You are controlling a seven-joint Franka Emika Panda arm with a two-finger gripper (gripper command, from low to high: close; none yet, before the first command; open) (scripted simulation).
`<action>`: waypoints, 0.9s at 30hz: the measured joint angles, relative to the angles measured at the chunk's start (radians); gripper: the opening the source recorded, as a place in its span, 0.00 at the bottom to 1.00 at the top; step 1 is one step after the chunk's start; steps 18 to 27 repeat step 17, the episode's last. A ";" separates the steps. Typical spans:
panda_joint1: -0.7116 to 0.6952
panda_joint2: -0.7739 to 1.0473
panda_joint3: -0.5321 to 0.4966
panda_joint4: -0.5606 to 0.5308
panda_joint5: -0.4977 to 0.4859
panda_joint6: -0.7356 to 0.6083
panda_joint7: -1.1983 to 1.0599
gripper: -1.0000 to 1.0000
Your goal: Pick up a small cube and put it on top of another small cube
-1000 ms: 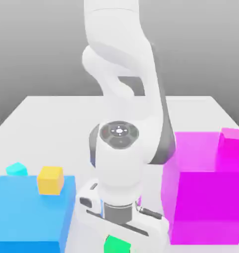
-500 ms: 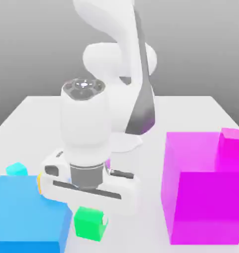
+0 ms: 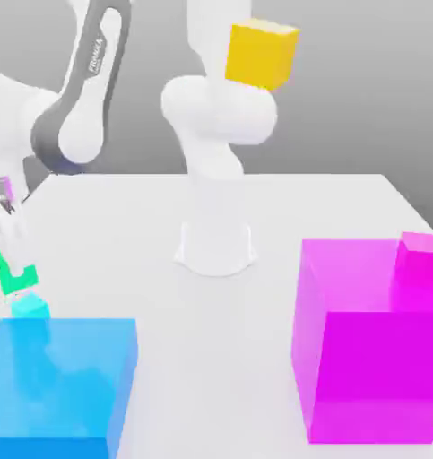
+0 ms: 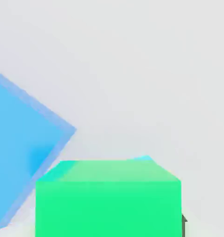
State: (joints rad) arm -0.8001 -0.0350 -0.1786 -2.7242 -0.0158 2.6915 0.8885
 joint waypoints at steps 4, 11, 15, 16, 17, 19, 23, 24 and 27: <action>-0.004 0.133 0.017 0.001 0.067 0.129 -0.039 0.00; -0.013 0.173 0.030 0.002 0.090 0.167 -0.055 1.00; -0.014 0.075 0.018 -0.002 0.038 0.074 -0.018 1.00; -0.018 0.040 0.017 -0.003 0.022 0.042 -0.007 1.00; -0.022 0.005 0.018 -0.005 0.008 0.008 0.003 1.00; -0.022 0.005 0.018 -0.005 0.008 0.008 0.003 1.00; -0.022 0.005 0.018 -0.005 0.008 0.008 0.003 1.00; -0.022 0.005 0.018 -0.005 0.008 0.008 0.003 1.00; -0.022 0.005 0.018 -0.005 0.008 0.008 0.003 1.00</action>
